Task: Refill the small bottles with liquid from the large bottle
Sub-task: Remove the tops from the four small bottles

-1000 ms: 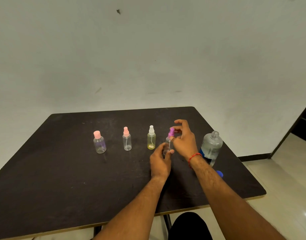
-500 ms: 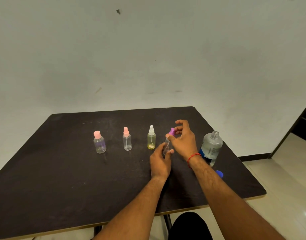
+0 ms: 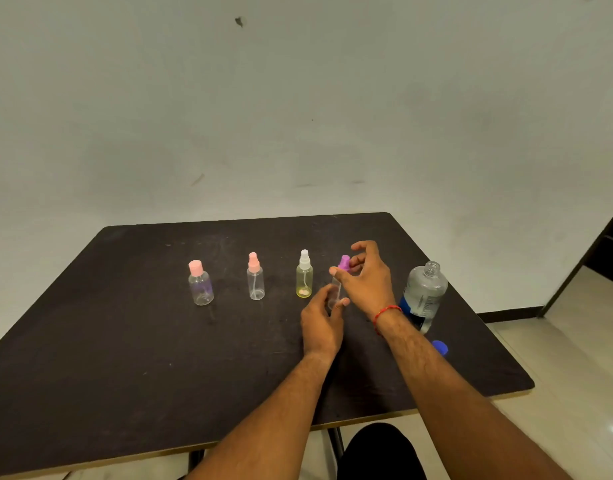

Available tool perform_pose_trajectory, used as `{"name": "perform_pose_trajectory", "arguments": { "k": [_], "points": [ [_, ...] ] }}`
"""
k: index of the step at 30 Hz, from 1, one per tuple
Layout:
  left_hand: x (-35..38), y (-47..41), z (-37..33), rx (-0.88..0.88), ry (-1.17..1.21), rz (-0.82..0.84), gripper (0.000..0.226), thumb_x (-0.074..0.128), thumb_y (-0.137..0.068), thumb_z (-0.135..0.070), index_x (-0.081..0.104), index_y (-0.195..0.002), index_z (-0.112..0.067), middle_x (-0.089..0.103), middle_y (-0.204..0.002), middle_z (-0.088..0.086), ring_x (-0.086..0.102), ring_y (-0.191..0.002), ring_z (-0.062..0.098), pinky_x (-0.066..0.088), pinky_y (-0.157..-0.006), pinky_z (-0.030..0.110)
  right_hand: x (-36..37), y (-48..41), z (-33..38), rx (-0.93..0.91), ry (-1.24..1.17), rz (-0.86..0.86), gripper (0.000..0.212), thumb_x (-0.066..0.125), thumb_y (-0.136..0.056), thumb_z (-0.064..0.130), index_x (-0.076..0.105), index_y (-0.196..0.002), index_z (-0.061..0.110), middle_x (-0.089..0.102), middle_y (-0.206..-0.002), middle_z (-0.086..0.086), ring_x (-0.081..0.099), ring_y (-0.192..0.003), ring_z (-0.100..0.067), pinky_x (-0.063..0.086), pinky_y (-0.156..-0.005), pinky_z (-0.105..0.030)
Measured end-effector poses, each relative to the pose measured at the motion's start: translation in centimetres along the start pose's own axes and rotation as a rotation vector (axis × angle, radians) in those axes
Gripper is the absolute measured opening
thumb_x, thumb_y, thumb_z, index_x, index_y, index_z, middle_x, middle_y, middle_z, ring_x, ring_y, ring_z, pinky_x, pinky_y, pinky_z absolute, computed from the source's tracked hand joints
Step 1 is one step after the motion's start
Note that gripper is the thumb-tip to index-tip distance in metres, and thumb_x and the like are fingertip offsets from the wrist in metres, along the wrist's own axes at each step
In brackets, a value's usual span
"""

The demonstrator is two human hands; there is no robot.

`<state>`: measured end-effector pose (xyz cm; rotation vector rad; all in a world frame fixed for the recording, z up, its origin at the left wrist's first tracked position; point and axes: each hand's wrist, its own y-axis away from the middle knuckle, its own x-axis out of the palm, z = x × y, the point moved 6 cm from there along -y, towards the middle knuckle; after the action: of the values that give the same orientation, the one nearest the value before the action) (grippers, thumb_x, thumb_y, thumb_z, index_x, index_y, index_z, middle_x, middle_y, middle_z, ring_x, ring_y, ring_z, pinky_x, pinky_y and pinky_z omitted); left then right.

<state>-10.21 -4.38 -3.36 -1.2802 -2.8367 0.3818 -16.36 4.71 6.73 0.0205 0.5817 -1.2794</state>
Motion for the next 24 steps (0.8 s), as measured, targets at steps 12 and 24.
{"name": "perform_pose_trajectory", "arguments": {
  "k": [12,24],
  "points": [
    [-0.04,0.14,-0.34,0.032,0.041,0.002,0.025,0.072,-0.092,-0.014,0.066,-0.104,-0.035,0.072,-0.094,-0.007,0.067,-0.091,0.006,0.053,-0.081,0.016,0.15,0.00,0.21,-0.009,-0.036,0.050,0.054,0.072,-0.084,0.009,0.044,-0.127,0.026,0.059,-0.110,0.005,0.061,-0.095,-0.008,0.045,-0.068,-0.011],
    [-0.12,0.22,-0.60,0.011,0.000,0.018,0.036,0.068,-0.094,-0.010,0.062,-0.100,-0.045,0.070,-0.095,-0.020,0.065,-0.093,-0.010,0.050,-0.082,0.011,0.52,0.03,0.41,-0.021,0.003,0.112,0.066,0.068,-0.081,-0.003,0.039,-0.132,0.027,0.057,-0.118,0.004,0.056,-0.105,-0.012,0.045,-0.076,-0.013]
  ]
}}
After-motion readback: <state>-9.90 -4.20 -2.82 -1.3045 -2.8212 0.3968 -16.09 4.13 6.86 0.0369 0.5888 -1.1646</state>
